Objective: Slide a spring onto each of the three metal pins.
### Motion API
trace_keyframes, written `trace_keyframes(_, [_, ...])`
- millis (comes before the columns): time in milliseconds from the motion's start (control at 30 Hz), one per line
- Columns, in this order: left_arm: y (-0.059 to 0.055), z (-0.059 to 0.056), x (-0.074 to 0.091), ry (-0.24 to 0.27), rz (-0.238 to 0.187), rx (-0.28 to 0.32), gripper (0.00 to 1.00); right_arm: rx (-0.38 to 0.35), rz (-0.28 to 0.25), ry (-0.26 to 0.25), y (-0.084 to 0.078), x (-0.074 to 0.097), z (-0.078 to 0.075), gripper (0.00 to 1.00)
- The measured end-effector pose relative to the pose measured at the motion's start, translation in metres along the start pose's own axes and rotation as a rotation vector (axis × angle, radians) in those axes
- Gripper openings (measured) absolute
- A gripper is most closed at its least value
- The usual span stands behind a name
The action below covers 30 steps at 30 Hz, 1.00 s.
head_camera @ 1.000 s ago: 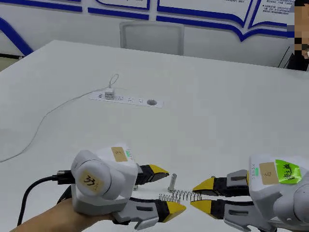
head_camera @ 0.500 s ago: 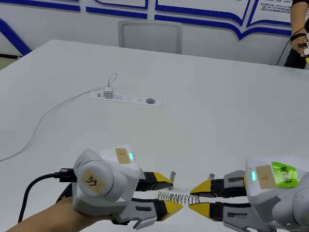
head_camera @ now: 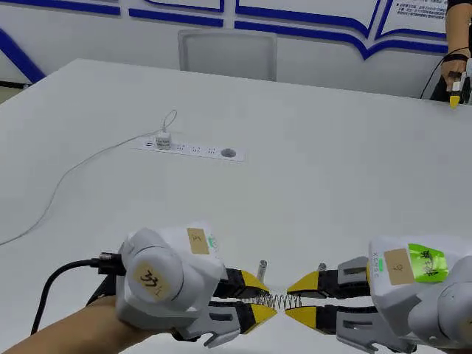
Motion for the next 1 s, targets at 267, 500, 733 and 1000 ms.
trace_keyframes(267, [0.0004, -0.0036, -0.0004, 0.001, 0.006, -0.065, 0.10, 0.029, 0.006, 0.008, -0.0007, 0.0000, -0.0009, 0.11])
trace_keyframes(500, [0.0014, -0.0036, 0.0009, -0.004, 0.003, -0.088, 0.09, -0.005, -0.012, 0.016, -0.0017, 0.0009, -0.0025, 0.13])
trace_keyframes(733, [0.0022, -0.0041, 0.0031, 0.003, 0.010, -0.116, 0.09, -0.032, -0.021, -0.005, -0.0035, 0.0006, -0.0057, 0.19])
trace_keyframes(1000, [0.0027, -0.0041, 0.0079, 0.009, 0.001, -0.131, 0.09, -0.094, -0.035, 0.021, -0.0061, -0.0003, -0.0062, 0.16])
Point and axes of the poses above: the centre of the closed fingertips' face, and the gripper's own axes: x roughly backward along the fingers, z roughly to its left, y roughly out of its top, the point moved 10 cm from there along x, roughly backward along the fingers, and after that the axes turned 9 degrees about -x, right-handed, at the moved point
